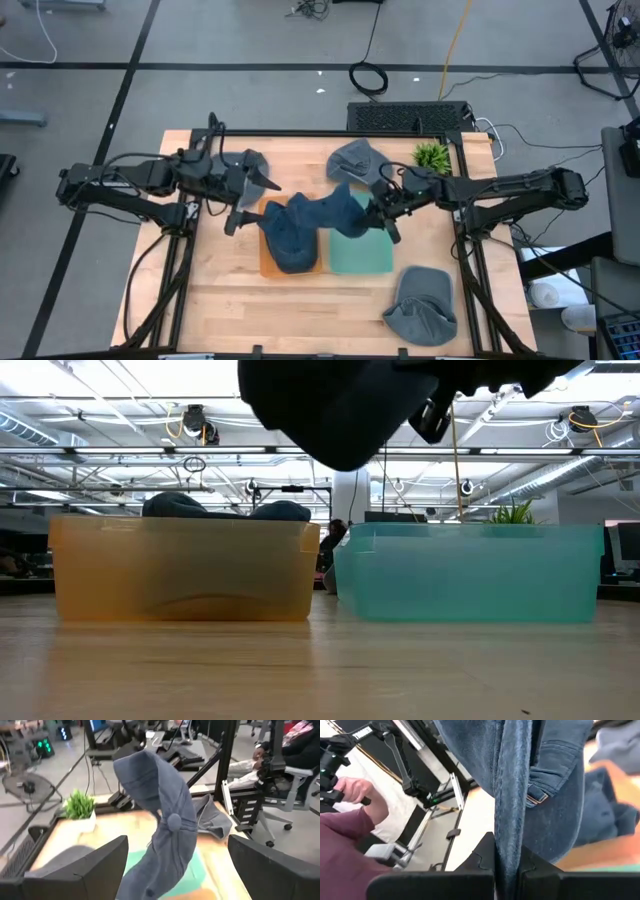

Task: Pick & Place hat
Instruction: Put the blue cap into the orange bin

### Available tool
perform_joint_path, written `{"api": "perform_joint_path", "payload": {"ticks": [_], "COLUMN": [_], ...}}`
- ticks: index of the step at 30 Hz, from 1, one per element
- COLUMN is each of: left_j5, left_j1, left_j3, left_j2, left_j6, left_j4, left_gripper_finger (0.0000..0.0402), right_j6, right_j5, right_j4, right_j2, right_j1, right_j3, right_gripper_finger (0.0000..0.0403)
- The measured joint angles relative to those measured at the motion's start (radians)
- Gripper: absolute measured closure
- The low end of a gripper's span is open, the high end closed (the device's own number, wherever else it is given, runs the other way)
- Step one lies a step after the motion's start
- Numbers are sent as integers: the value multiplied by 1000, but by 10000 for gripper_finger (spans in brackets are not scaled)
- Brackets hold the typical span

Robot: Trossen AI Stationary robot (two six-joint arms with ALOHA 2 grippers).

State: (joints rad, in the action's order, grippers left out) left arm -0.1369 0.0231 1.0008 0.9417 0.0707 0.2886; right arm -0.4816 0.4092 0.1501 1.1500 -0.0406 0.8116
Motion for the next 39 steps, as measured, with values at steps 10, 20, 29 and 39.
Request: {"api": "perform_joint_path", "payload": {"ticks": [10, 20, 29, 39], "left_j5": [16, 33, -1, -4], "left_j1": [0, 0, 0, 28], "left_j3": [0, 1, 0, 0], "left_j2": [0, 87, 155, 202], "left_j6": [-100, -103, -100, -126], "left_j4": [22, -51, -124, -159], "left_gripper_finger": [50, 50, 50, 50], "right_j6": [-58, -56, -55, -49], "right_j5": [60, 65, 67, 67], "right_j4": [-10, -5, -5, -6], "right_j2": [0, 0, 0, 0], "right_j1": [0, 1, 1, 1], "right_j3": [0, 0, 0, 0], "right_gripper_finger": [403, 403, 403, 403]}}
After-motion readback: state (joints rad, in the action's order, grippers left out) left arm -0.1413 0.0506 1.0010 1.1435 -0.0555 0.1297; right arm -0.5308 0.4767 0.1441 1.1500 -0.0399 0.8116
